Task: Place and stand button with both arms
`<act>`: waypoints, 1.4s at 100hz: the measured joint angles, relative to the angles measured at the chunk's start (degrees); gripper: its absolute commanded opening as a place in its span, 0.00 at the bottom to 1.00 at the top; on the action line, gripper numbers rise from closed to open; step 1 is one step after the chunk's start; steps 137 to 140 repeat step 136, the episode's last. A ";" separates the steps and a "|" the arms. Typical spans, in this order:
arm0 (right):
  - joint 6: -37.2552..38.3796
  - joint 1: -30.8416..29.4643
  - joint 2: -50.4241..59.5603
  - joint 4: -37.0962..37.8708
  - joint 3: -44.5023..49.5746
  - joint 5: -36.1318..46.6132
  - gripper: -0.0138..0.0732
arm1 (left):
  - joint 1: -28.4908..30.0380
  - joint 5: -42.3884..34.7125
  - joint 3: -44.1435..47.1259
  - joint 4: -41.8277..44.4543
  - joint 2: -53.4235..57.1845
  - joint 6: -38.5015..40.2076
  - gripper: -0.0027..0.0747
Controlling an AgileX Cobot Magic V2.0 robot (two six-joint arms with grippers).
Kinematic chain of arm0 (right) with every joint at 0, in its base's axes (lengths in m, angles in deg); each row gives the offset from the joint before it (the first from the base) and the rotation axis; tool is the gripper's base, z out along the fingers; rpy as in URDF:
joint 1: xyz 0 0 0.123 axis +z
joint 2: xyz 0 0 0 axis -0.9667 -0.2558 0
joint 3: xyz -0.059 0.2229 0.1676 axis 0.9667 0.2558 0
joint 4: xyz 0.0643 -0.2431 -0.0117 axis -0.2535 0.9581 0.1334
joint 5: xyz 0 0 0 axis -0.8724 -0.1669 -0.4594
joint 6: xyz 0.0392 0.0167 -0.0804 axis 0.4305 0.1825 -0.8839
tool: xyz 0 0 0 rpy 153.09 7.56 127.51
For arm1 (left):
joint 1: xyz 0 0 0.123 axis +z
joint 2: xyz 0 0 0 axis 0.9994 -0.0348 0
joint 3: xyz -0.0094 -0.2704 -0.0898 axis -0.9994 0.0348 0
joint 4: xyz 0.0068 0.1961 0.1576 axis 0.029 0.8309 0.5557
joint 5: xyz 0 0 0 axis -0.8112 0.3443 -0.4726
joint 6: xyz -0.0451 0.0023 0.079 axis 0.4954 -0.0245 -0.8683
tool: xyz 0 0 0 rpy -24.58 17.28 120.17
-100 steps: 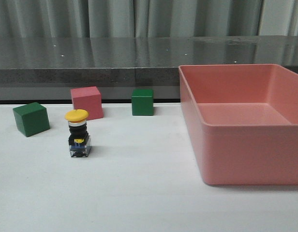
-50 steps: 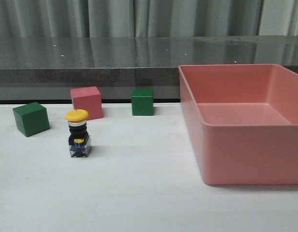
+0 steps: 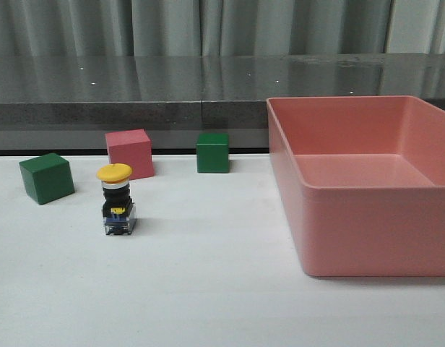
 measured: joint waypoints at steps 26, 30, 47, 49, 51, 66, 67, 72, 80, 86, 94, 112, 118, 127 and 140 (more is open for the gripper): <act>2.08 4.94 2.03 1.33 6.27 12.21 0.07 | 0.00 0.00 0.00 0.00 0.00 0.08 0.01; 3.69 6.15 3.42 2.44 9.31 15.26 0.07 | 0.00 0.00 0.00 0.00 0.00 0.08 0.01; 8.85 9.16 11.88 5.58 22.86 26.90 0.07 | 0.00 0.00 0.00 0.00 0.00 0.08 0.01; 9.27 9.28 13.09 5.72 24.33 27.55 0.07 | 0.00 0.00 0.00 0.00 0.00 0.08 0.01; 9.43 9.28 14.28 5.81 25.73 27.88 0.07 | 0.00 0.00 0.00 0.00 0.00 0.08 0.01; 10.22 9.37 21.55 6.08 32.89 29.12 0.07 | 0.00 0.00 0.00 -0.05 0.00 0.08 0.01; 10.34 9.37 22.12 6.08 33.23 29.12 0.07 | 0.00 0.00 0.00 -0.05 0.00 0.08 0.01; 10.46 9.37 23.73 6.20 33.72 28.38 0.07 | 0.00 0.00 0.00 -0.05 0.00 0.08 0.01; 10.61 9.37 24.47 6.29 33.87 27.85 0.07 | 0.00 0.00 0.00 -0.05 0.00 0.08 0.01; 10.66 9.37 24.69 6.29 33.87 27.76 0.07 | 0.00 0.00 0.00 -0.05 0.00 0.08 0.01; 10.66 9.37 24.69 6.29 34.02 27.50 0.07 | 0.00 0.00 0.00 -5.90 0.00 0.08 0.01; 10.76 9.37 24.69 6.29 34.02 27.40 0.07 | 0.00 0.00 0.00 -0.05 0.00 0.08 0.01; 10.74 9.37 24.69 6.29 34.02 27.40 0.07 | 0.00 0.00 0.00 -0.05 0.00 0.08 0.01; 10.74 9.37 24.69 6.29 34.02 27.40 0.07 | 0.00 0.00 0.00 -0.05 0.00 0.08 0.01; 10.74 9.37 24.69 6.29 34.02 27.40 0.07 | 0.00 0.00 0.00 -0.05 0.00 0.08 0.01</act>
